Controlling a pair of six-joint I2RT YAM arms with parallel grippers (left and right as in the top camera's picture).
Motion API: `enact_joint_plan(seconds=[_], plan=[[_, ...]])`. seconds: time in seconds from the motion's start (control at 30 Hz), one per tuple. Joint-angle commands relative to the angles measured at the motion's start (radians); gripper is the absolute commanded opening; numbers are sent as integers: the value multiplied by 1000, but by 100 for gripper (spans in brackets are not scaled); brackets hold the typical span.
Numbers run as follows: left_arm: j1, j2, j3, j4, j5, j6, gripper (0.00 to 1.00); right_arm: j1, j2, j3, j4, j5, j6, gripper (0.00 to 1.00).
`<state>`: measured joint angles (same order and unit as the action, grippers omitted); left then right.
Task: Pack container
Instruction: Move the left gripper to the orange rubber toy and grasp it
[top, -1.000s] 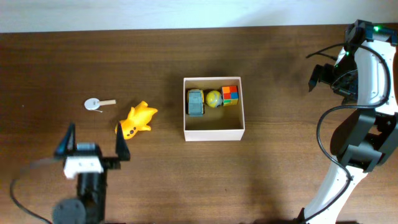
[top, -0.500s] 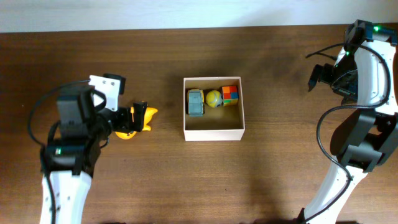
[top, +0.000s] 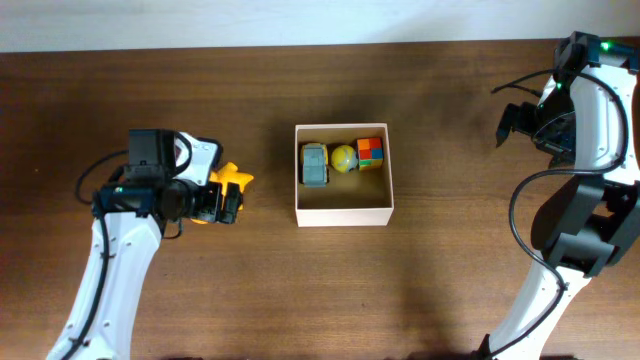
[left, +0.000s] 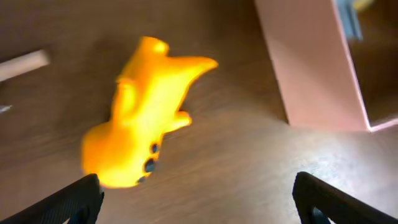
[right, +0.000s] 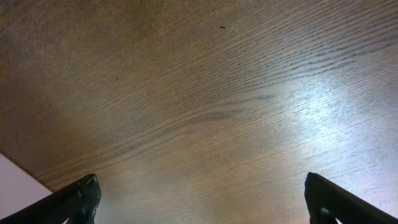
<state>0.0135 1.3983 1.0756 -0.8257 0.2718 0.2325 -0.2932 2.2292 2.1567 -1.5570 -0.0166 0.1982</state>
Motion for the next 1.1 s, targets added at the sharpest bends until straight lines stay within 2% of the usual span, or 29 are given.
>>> enact_joint_plan(seconds=[0.0, 0.37, 0.87, 1.07], plan=[[3, 21, 18, 0, 69, 135, 99, 5, -11, 4, 2, -2, -6, 99], [2, 82, 18, 101, -205, 152, 99, 5, -11, 4, 2, -2, -6, 99], [2, 235, 18, 134, -194, 152, 99, 5, -11, 4, 2, -2, -6, 99], [3, 278, 18, 151, -194, 189, 100, 5, -11, 4, 2, -2, -6, 99]])
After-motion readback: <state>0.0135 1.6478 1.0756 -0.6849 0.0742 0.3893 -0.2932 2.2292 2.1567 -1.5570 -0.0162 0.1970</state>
